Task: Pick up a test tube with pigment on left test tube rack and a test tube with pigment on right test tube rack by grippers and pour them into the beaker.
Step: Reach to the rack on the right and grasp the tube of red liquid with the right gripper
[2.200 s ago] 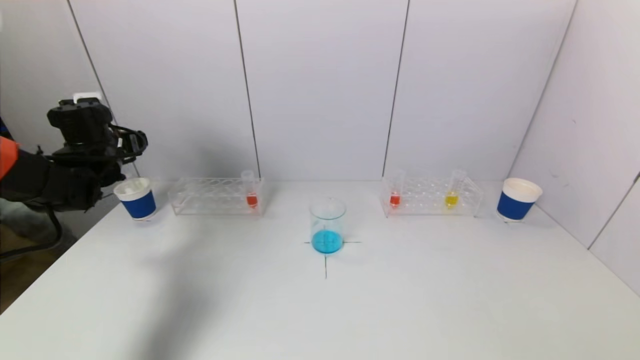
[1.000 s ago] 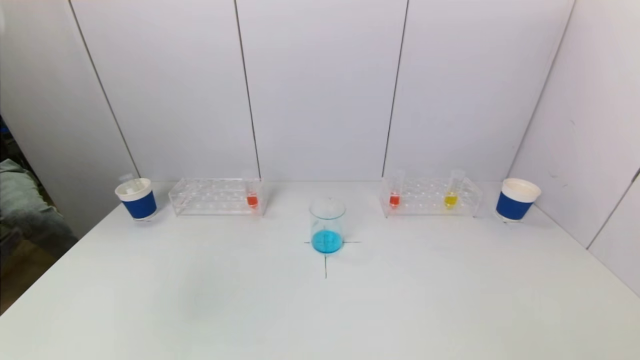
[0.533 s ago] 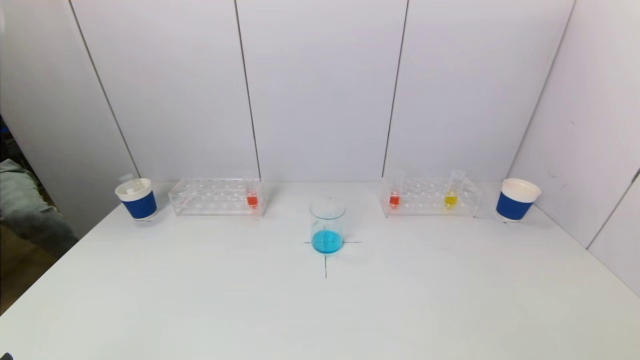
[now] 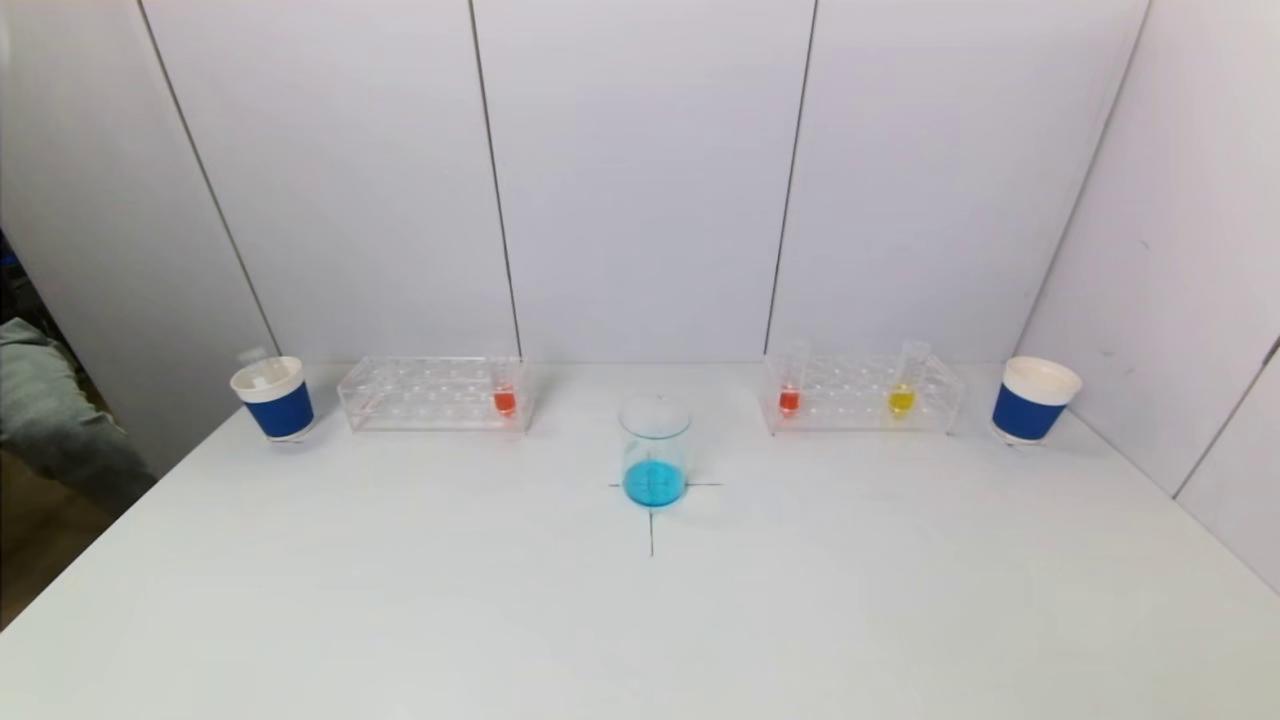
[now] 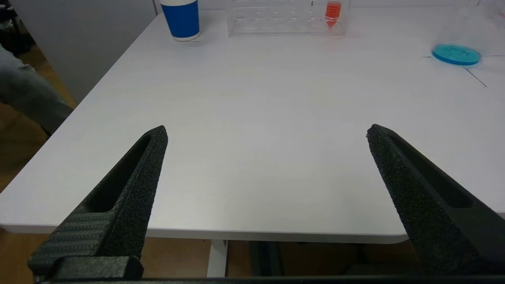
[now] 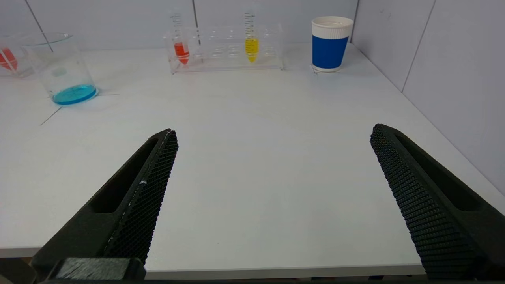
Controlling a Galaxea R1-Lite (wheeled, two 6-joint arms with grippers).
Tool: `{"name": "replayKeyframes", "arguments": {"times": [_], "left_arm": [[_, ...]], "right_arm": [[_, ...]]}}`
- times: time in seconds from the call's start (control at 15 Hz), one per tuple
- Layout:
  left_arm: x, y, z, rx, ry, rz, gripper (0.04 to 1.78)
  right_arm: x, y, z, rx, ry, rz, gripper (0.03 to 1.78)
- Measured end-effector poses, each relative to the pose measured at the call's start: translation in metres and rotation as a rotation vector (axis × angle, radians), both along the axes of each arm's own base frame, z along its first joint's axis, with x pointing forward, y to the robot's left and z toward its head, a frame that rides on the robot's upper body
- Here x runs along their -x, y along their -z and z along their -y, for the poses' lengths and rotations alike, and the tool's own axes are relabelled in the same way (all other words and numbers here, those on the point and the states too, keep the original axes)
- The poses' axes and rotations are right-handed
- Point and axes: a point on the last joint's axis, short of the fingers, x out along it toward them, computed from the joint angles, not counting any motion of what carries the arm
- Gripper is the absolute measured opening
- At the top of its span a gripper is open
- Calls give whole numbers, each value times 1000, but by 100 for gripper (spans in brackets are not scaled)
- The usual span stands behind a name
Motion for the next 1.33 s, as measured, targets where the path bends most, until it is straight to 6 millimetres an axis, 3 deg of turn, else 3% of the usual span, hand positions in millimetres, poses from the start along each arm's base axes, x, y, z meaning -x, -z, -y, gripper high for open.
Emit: {"name": "replayKeyframes", "arguments": {"times": [0.33,1.33], "left_arm": [[-7,10,1,5,31,61,176],[-7,10,1,23,32,64,176]], "right_arm": [[0,0,0,0,0,0,177],[0,0,0,-3,7,0,177]]}}
